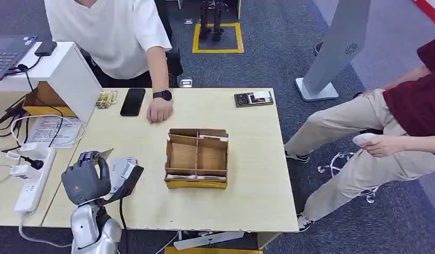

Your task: Pass the card to the sensor for recognition and then transmit it.

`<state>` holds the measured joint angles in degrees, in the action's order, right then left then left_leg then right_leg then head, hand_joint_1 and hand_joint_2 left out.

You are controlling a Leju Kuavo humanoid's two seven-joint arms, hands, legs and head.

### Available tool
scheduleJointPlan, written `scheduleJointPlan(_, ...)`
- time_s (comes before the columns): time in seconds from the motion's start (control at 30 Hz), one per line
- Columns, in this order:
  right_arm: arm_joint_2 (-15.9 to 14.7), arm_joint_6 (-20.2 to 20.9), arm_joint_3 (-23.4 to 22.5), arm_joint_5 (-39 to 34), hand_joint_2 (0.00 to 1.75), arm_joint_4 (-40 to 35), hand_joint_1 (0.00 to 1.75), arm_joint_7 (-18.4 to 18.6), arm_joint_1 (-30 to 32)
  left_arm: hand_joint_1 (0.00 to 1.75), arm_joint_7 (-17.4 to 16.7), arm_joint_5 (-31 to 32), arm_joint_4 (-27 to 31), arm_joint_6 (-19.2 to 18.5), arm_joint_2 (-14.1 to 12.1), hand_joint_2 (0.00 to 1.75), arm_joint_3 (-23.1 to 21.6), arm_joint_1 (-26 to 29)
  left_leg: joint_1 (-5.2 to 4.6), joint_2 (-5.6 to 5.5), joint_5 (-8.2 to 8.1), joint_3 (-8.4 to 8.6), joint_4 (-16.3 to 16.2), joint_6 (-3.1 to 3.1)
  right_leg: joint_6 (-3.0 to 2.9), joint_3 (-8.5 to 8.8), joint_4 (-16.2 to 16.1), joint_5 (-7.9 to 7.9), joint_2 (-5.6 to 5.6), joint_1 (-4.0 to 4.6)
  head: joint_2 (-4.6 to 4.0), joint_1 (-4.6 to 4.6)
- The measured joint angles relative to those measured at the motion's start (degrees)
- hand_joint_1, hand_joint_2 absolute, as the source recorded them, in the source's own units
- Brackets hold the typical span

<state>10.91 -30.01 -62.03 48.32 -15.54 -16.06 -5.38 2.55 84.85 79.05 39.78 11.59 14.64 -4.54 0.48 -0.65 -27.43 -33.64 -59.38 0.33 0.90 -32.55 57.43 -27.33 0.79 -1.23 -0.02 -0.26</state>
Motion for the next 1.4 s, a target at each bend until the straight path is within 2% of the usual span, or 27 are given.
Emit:
scheduleJointPlan(0.07, -0.04, 0.00, 1.26, -1.41, 1.75, 0.00, 0.00, 0.13, 0.11, 1.75, -2.73, 0.18, -1.53, 0.00, -1.16, 1.75, -2.25, 0.35, 0.01, 0.00, 0.00, 0.00, 0.00, 0.00, 0.00, 0.00, 0.00, 0.00, 0.00, 0.01, 0.00, -0.02)
scheduleJointPlan(0.1, -0.07, 0.00, 1.62, -1.68, 1.75, 0.00, 0.00, 0.13, 0.13, 1.75, -2.94, 0.51, -1.99, 0.00, -1.41, 1.75, -2.80, 0.49, 0.00, 0.00, 0.00, -0.01, 0.00, 0.00, 0.00, 0.00, 0.00, 0.00, -0.01, 0.00, 0.00, -0.07)
scheduleJointPlan(0.67, -0.22, 0.02, 3.60, -2.03, 1.75, 0.02, 0.00, 0.11, 0.16, 1.75, -4.47, 2.23, -7.98, 0.02, -2.35, 1.75, -5.42, 0.79, 0.00, 0.00, 0.00, -0.01, 0.00, 0.00, 0.00, 0.00, 0.00, 0.00, -0.01, 0.00, 0.00, -0.04)
scheduleJointPlan(1.4, -0.37, 0.07, 3.67, -2.03, 1.75, 0.02, 0.00, 0.11, 0.17, 1.75, -6.48, 3.15, -10.53, 0.04, -3.31, 1.75, -7.25, 0.75, 0.00, 0.00, 0.01, -0.01, 0.00, 0.00, 0.00, 0.01, 0.00, 0.00, -0.01, 0.00, 0.00, -0.04)
